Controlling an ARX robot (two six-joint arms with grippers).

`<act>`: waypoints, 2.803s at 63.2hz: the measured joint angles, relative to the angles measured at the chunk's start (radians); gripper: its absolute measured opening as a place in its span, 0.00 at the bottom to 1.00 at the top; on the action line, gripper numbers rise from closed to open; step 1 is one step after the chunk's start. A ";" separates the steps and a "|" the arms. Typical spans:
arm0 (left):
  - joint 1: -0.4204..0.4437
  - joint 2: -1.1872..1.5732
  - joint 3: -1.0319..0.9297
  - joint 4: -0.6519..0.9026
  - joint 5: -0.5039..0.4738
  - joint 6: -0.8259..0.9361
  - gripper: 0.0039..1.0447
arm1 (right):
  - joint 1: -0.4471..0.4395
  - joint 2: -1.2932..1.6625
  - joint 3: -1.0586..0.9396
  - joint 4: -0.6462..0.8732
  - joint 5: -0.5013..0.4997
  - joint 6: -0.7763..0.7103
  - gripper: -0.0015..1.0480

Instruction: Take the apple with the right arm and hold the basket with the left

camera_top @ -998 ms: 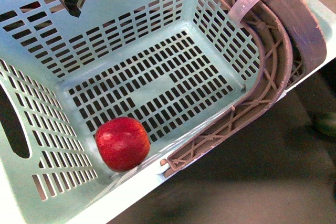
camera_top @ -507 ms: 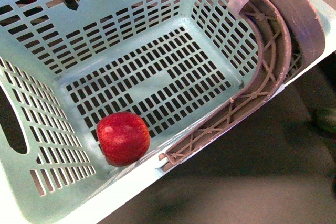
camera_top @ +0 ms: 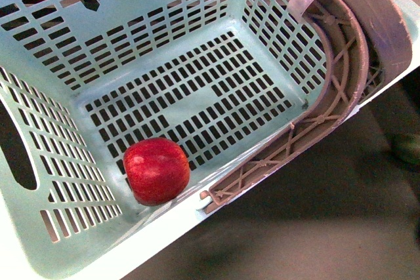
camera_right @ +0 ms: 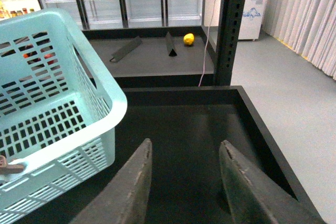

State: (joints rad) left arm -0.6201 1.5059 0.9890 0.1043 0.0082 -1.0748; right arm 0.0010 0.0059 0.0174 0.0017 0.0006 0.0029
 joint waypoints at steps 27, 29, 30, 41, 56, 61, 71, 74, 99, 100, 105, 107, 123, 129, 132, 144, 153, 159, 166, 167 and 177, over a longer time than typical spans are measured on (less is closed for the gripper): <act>0.000 0.000 0.000 0.000 0.000 0.001 0.13 | 0.000 0.000 0.000 0.000 0.000 0.000 0.92; 0.000 0.000 0.000 0.000 0.000 0.000 0.13 | 0.000 0.000 0.000 0.000 0.000 0.000 0.92; 0.000 0.000 0.000 0.000 0.000 0.000 0.13 | 0.000 0.000 0.000 0.000 0.000 0.000 0.92; 0.000 0.000 0.000 0.000 0.000 0.000 0.13 | 0.000 0.000 0.000 0.000 0.000 0.000 0.92; -0.021 0.002 0.016 -0.054 -0.246 -0.047 0.13 | 0.000 0.000 0.000 0.000 0.000 0.000 0.92; -0.002 0.002 0.023 -0.052 -0.276 -0.048 0.13 | 0.000 0.000 0.000 0.000 0.000 0.000 0.92; 0.066 0.002 0.023 -0.037 -0.262 -0.080 0.13 | 0.000 0.000 0.000 0.000 0.000 0.000 0.92; 0.091 0.002 0.023 -0.018 -0.249 -0.103 0.13 | 0.000 0.000 0.000 0.000 0.000 0.000 0.92; 0.357 0.146 -0.050 0.099 -0.236 -0.335 0.13 | 0.000 0.000 0.000 0.000 0.000 0.000 0.92; 0.363 0.154 -0.053 0.100 -0.242 -0.346 0.13 | 0.000 0.000 0.000 0.000 0.000 0.000 0.92; 0.399 0.209 -0.062 0.098 -0.264 -0.397 0.13 | 0.000 0.000 0.000 0.000 0.000 0.000 0.92; 0.407 0.225 -0.062 0.098 -0.267 -0.415 0.13 | 0.000 -0.001 0.000 0.000 0.000 0.000 0.92; 0.416 0.299 -0.063 0.091 -0.225 -0.558 0.13 | 0.000 -0.001 0.000 0.000 0.000 0.000 0.92; 0.417 0.299 -0.069 0.095 -0.246 -0.572 0.13 | 0.000 -0.001 0.000 0.000 0.000 0.000 0.92; 0.418 0.299 -0.077 0.100 -0.257 -0.571 0.13 | 0.000 -0.001 0.000 0.000 0.000 0.000 0.92; 0.433 0.303 -0.101 0.100 -0.263 -0.568 0.13 | 0.000 -0.001 0.000 0.000 0.000 0.000 0.92; 0.435 0.308 -0.109 0.105 -0.262 -0.570 0.13 | 0.000 -0.001 0.000 0.000 0.000 0.000 0.92; 0.435 0.308 -0.112 0.107 -0.263 -0.571 0.13 | 0.000 -0.001 0.000 0.000 0.000 0.000 0.92; 0.432 0.308 -0.117 0.109 -0.263 -0.573 0.13 | 0.000 -0.001 0.000 0.000 0.000 0.000 0.92; 0.432 0.308 -0.117 0.110 -0.263 -0.573 0.13 | 0.000 -0.001 0.000 0.000 0.000 0.000 0.92; 0.427 0.301 -0.126 0.109 -0.271 -0.573 0.22 | 0.000 -0.001 0.000 0.000 0.000 0.000 0.92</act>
State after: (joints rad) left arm -0.1932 1.8065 0.8627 0.2138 -0.2626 -1.6474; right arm 0.0010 0.0048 0.0174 0.0013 0.0006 0.0032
